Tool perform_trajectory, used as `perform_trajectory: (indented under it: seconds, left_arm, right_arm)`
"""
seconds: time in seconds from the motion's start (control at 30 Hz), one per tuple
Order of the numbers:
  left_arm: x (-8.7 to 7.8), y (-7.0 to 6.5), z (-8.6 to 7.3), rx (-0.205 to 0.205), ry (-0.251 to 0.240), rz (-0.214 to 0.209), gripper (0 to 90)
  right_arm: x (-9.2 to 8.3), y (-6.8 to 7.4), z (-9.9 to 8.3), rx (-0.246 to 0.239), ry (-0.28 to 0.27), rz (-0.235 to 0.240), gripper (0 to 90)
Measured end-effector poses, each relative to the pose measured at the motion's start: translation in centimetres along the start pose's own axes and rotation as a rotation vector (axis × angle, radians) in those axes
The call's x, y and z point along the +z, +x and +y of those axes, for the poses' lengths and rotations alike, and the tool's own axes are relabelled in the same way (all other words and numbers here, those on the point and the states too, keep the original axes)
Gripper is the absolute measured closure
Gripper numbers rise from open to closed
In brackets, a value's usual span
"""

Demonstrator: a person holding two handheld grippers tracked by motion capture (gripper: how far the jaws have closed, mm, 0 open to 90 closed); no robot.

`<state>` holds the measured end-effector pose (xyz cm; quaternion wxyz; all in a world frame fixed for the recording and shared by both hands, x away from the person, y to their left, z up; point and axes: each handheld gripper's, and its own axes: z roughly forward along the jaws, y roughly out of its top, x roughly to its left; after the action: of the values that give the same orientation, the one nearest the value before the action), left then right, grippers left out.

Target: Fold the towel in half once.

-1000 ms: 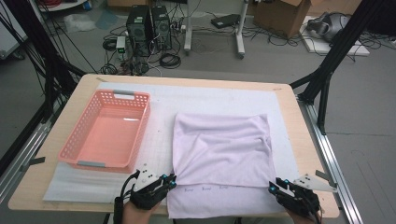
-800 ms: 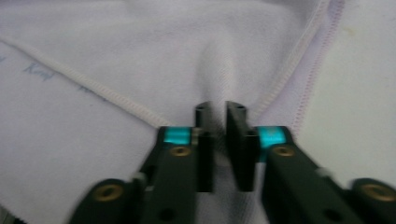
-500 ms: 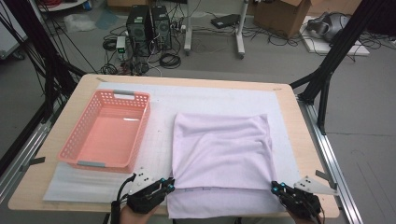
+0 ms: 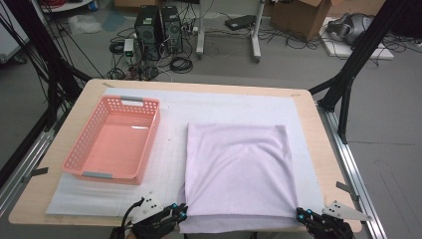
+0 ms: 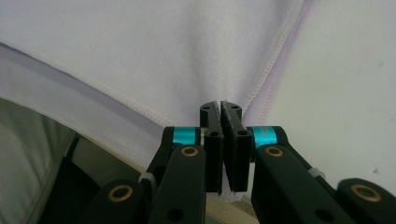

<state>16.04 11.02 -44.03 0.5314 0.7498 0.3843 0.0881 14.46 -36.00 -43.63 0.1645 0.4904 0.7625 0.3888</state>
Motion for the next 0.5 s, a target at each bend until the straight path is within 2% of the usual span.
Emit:
perform_trajectory:
  seconds: [0.03, 0.07, 0.13, 0.17, 0.23, 0.33, 0.4, 0.47, 0.5]
  left_arm:
    - [0.0, 0.2, 0.1, -0.017, -0.008, 0.005, 66.7]
    - [0.1, 0.5, 0.1, -0.025, -0.012, 0.012, 60.5]
    - [0.4, 1.0, 0.3, -0.023, -0.026, 0.058, 55.1]
    - [0.7, 1.4, 0.5, -0.015, -0.021, 0.075, 54.2]
    - [1.3, 2.1, 0.9, -0.028, -0.012, 0.092, 53.2]
    - [2.0, 2.7, 1.2, -0.044, 0.005, 0.098, 51.9]
    - [3.1, 2.9, 1.4, -0.060, 0.056, 0.099, 50.8]
    - [3.6, 2.7, 1.2, -0.042, 0.084, 0.113, 48.0]
    - [3.8, 2.6, 1.1, -0.022, 0.097, 0.139, 47.1]
  right_arm:
    - [0.0, 0.1, 0.1, 0.003, -0.003, -0.005, 82.3]
    - [0.0, 0.1, 0.2, 0.005, -0.011, -0.007, 78.1]
    - [0.0, 0.1, 0.4, 0.020, -0.033, -0.017, 68.7]
    - [0.1, 0.1, 0.5, 0.027, -0.043, -0.036, 67.5]
    - [0.5, -0.1, 0.8, 0.018, -0.040, -0.050, 68.2]
    - [1.4, -0.2, 0.9, 0.015, -0.024, -0.042, 70.2]
    - [2.2, -0.1, 0.8, 0.011, 0.014, -0.038, 69.1]
    - [2.5, 0.0, 0.8, -0.003, 0.018, -0.041, 66.2]
    - [2.4, 0.0, 0.9, -0.005, 0.020, -0.040, 61.3]
